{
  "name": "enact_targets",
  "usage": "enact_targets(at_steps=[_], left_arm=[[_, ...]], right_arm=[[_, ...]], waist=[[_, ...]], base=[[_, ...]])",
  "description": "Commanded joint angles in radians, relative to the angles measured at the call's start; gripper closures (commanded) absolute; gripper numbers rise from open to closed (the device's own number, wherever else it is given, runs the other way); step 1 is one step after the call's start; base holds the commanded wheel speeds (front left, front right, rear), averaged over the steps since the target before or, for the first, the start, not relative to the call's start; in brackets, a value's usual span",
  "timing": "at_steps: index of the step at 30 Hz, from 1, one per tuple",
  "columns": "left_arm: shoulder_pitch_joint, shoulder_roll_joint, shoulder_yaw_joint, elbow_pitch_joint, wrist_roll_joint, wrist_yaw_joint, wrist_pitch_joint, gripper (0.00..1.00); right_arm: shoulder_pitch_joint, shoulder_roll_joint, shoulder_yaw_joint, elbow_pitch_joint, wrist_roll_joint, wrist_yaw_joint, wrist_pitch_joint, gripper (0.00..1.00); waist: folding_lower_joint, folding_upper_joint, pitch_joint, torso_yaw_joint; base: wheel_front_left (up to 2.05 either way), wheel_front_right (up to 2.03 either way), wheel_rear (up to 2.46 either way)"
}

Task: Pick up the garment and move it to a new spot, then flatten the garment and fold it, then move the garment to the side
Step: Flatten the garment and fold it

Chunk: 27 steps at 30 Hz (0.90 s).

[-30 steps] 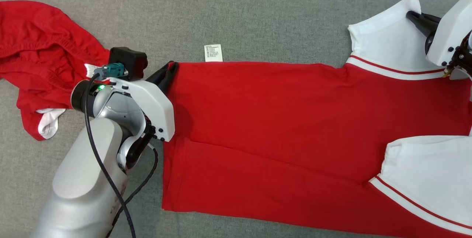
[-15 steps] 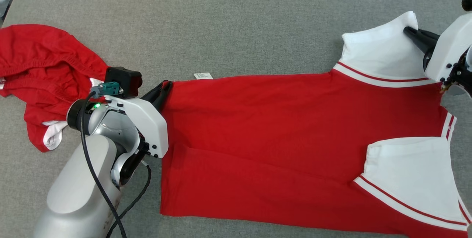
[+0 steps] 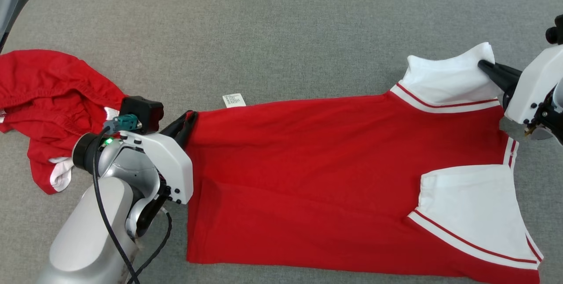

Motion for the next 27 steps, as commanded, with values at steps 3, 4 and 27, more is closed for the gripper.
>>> enact_targets(at_steps=[3,4,27], left_arm=[[0.038,0.017,-0.012,-0.020,-0.009,-0.012,0.003,1.00],[0.047,0.022,-0.016,-0.024,-0.009,-0.017,0.009,1.00],[0.126,0.136,-0.080,-0.051,0.022,-0.023,0.112,1.00]], right_arm=[[0.046,-0.017,0.031,-0.025,0.024,0.001,-0.012,1.00],[0.055,-0.022,0.041,-0.029,0.029,0.001,-0.008,1.00],[0.152,-0.098,0.127,-0.150,0.153,0.001,0.142,1.00]], waist=[[0.0000,0.0000,-0.045,-0.009],[0.0000,0.0000,-0.056,-0.011],[0.0000,0.0000,-0.119,-0.055]], base=[[0.00,0.00,0.00],[0.00,0.00,0.00],[0.00,0.00,0.00]])
